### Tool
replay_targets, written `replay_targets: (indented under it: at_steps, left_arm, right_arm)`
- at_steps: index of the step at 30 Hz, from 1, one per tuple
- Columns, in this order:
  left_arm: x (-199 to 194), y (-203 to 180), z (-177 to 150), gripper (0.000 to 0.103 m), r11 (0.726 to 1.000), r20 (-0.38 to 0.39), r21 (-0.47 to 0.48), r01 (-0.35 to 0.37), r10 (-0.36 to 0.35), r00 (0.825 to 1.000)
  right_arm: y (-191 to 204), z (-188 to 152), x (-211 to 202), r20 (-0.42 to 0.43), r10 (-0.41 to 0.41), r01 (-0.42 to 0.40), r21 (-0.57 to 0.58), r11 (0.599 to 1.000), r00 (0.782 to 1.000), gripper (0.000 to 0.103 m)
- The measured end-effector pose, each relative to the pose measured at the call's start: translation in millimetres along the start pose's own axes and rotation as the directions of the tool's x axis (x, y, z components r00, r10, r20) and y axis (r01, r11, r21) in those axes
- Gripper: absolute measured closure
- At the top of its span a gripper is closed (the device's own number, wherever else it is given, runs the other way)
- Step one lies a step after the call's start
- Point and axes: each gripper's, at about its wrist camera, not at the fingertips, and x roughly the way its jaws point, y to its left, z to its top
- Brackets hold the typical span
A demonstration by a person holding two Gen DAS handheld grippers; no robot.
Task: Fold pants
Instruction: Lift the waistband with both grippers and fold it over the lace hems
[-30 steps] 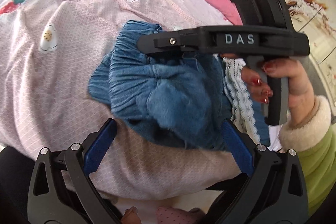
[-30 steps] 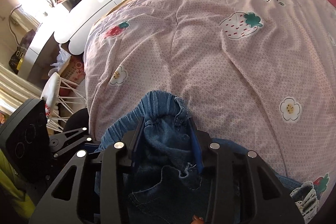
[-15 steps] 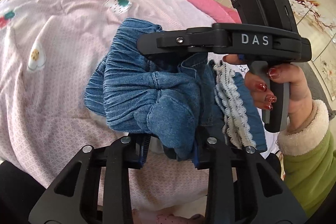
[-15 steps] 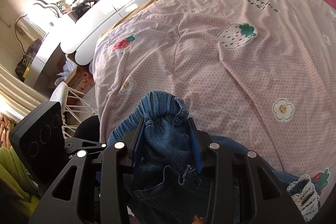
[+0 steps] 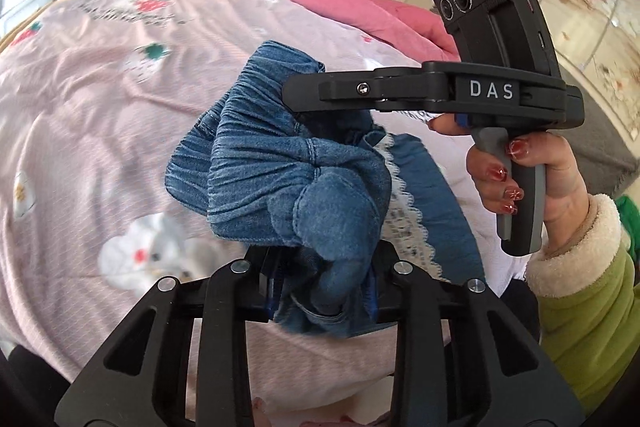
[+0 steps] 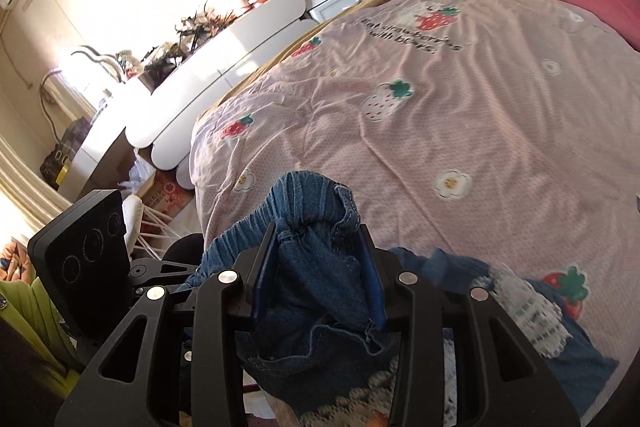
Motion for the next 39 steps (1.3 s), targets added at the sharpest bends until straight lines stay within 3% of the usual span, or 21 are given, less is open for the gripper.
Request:
replay_targets:
  at_steps: [8,19,26,30,31,34,39]
  left_arm:
    - [28,-40,8,0.08,0.995,-0.039,0.104,0.003,0.001,0.999]
    - [67,-72,12,0.08,0.984,-0.1,0.179,0.016,0.002,0.995]
    - [92,-82,15,0.08,0.972,-0.13,0.235,0.027,0.004,0.991]
    - [101,-99,9,0.08,0.952,-0.123,0.306,0.029,0.01,0.992]
    - [103,-101,9,0.077,0.947,-0.123,0.32,0.031,0.009,0.992]
    - [108,-113,0,0.038,0.925,-0.156,0.372,0.077,-0.02,0.988]
    - [103,-119,-6,0.031,0.912,-0.148,0.395,0.112,-0.057,0.987]
  right_arm:
    - [-32,-31,-34,0.067,-0.005,0.001,0.059,0.998,0.998,0.067]
    - [-69,-64,-65,0.152,0.002,-0.021,0.124,0.992,0.988,0.067]
    - [-85,-82,-96,0.216,-0.037,0.004,0.153,0.988,0.976,0.067]
    - [-87,-92,-110,0.24,-0.075,0.032,0.177,0.984,0.968,0.067]
    - [-88,-94,-113,0.245,-0.088,0.043,0.186,0.982,0.966,0.066]
    - [-89,-98,-124,0.255,-0.121,0.068,0.206,0.976,0.959,0.064]
    - [-76,-94,-128,0.219,-0.192,0.153,0.183,0.971,0.957,0.062]
